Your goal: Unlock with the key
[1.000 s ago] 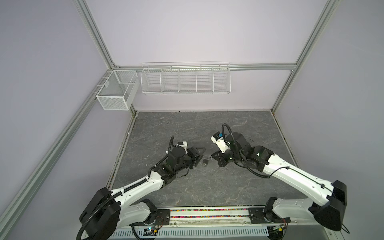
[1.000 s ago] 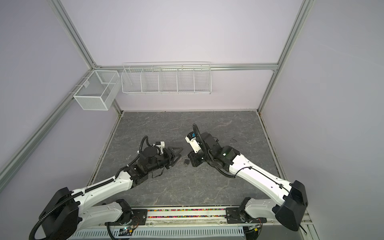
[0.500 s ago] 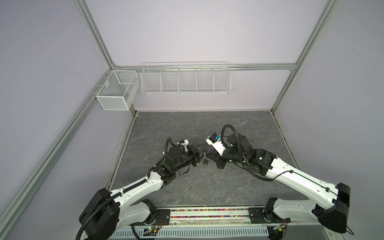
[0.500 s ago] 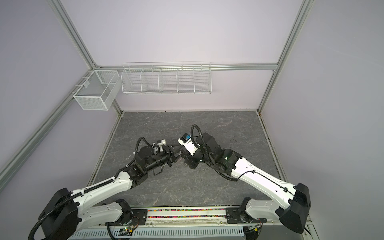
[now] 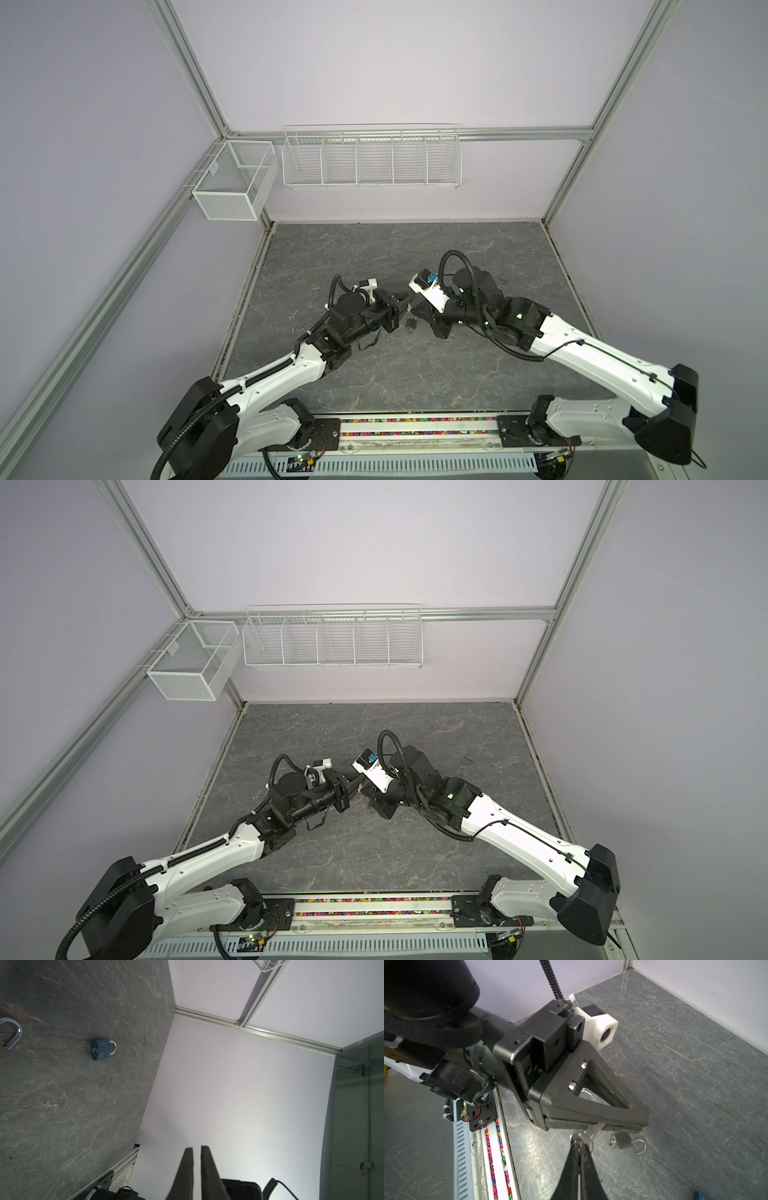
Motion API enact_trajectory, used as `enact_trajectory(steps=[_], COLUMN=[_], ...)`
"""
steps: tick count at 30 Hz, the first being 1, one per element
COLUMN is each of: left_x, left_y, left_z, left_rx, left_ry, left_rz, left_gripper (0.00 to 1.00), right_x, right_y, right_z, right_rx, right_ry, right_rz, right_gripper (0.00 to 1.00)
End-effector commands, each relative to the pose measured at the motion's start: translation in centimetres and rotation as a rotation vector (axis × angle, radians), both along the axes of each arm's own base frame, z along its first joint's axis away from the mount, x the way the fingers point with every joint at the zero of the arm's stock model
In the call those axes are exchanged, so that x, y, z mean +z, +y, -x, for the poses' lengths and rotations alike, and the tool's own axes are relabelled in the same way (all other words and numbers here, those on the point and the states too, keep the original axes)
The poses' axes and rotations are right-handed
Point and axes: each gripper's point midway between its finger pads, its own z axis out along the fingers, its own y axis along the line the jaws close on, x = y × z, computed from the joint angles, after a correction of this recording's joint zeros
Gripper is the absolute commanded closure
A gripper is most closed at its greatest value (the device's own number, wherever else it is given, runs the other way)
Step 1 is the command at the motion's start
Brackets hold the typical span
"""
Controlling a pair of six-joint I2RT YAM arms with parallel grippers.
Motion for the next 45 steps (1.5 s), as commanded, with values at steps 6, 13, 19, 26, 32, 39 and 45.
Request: enact_trajectory(steps=[6,13,19,26,32,39,45], left_x=[1.3,5.2,11.1,15.2,17.2,18.2,18.6], left_y=[-0.4,0.8,-0.4,-2.0,-1.2,-0.4,0.1], left_z=[-0.1,-1.9,-0.8,1.2,2.3,2.4,2.1], left_rx=[-0.013,0.062,0.029,-0.031,0.013,0.071,0.125], left_ry=[-0.05,-0.42,-0.87,-1.122,-1.189,-1.208,-1.215], left_rz=[-0.01,-0.272,-0.337,-0.277,-0.206,-0.173,-0.168], left_gripper=[1.0,1.0,1.0,1.0,1.0,1.0,1.0], right_x=[1.2,3.8,8.4,11.4,11.0,11.7,12.0], right_y=[-0.3,-1.8,-3.1,-2.8,-2.4,-1.3,-1.4], right_z=[0.3,1.3,0.3,0.2,0.0,0.3,-0.3], right_rx=[0.019,-0.041,-0.026,0.059,0.074,0.112,0.077], right_ry=[-0.035,0.138,0.395,0.416,0.443,0.435,0.437], right_rz=[0.02,-0.171,-0.569,-0.741,-0.786,-0.813,-0.897], right_gripper=[0.88,0.46,0.28,0.34,0.49,0.6,0.63])
